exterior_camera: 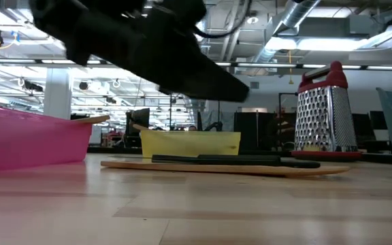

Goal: Pick & Place Kitchen Items
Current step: Put the black knife into the blue bin

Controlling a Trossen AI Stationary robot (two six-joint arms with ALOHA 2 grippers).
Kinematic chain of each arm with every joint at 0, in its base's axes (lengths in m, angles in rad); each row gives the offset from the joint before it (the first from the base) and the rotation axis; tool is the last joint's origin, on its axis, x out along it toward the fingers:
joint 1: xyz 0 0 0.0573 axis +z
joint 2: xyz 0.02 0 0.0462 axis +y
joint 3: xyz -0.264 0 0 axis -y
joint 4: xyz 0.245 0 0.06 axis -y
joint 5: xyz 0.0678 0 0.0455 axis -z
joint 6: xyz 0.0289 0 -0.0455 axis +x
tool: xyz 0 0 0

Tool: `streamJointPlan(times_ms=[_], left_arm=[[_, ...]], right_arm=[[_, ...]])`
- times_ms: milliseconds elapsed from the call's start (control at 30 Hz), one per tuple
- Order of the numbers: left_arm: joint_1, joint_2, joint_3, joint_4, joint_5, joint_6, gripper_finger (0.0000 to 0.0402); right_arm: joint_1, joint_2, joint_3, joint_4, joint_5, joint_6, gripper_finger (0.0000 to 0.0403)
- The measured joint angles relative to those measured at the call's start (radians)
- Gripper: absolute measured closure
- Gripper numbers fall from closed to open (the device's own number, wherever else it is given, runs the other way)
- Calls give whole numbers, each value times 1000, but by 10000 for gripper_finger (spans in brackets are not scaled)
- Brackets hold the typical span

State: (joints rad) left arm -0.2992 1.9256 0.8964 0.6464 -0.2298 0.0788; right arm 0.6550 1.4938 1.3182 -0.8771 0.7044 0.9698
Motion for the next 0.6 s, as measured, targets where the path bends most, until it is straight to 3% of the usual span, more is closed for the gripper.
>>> streamJointPlan(times_ms=[267, 600], left_arm=[[50, 103, 73, 0, -1, -13, 138], [48, 173, 79, -1, -1, -79, 144]], right_arm=[[8, 0, 0, 0, 0, 0, 240], [12, 0, 0, -4, 0, 0, 240]])
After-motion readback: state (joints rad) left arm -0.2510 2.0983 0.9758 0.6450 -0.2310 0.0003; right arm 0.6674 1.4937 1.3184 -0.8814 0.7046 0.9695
